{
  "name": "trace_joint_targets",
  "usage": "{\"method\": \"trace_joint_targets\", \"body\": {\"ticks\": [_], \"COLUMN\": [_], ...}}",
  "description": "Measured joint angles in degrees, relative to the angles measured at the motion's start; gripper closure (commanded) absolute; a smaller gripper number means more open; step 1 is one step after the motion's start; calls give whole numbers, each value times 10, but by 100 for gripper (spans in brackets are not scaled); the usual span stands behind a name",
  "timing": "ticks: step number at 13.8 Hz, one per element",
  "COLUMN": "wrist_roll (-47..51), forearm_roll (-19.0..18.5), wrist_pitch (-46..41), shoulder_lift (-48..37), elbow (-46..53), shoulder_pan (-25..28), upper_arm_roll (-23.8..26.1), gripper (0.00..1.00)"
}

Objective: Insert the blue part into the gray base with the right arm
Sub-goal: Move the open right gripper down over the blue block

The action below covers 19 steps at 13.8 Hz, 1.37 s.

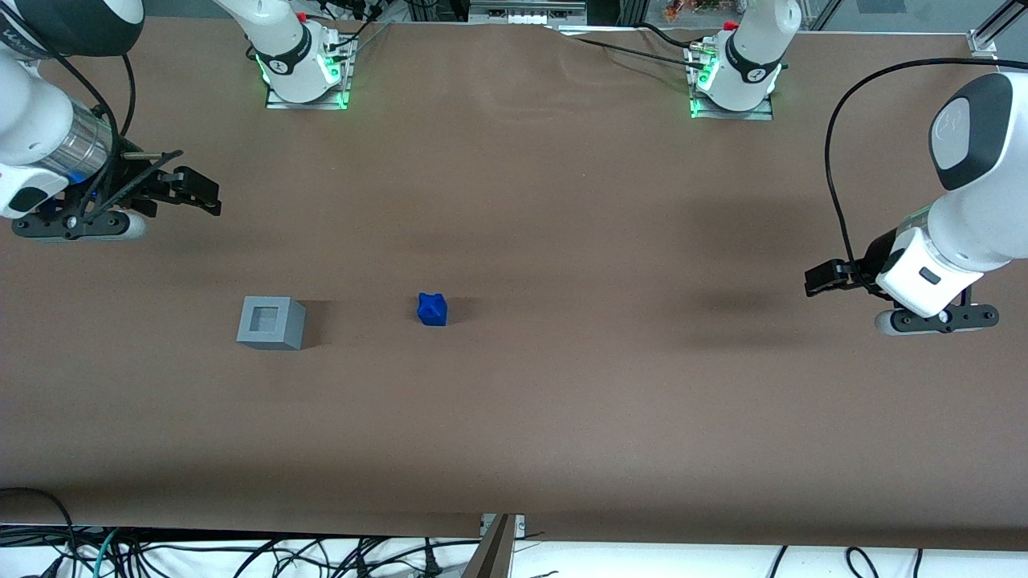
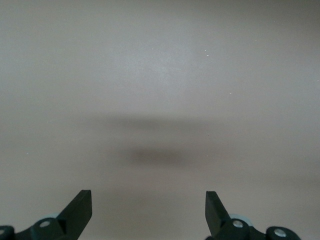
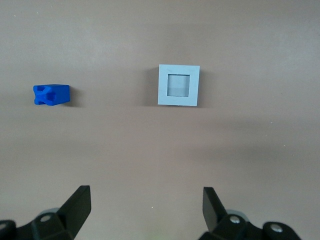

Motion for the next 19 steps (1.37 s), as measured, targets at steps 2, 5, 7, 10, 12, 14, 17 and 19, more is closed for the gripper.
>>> {"method": "trace_joint_targets", "body": {"ticks": [2,5,7,10,12,14,17,19], "wrist_roll": [9,77,133,226,270,305,334,339], "forearm_roll": [6,13,13,13,13,12,8,-1], "wrist_pitch": [30,115,180,273,328,376,435,465], "shoulder_lift": [10,38,65,121,160,196,240,262], "elbow": [-17,-58,-81,-90,-91,-91,-92,-92], "shoulder_pan": [4,41,79,138,167,186,208,213], "upper_arm_roll": [9,22,26,27,28,27,27,27], "gripper": [1,1,1,1,1,1,1,2]}}
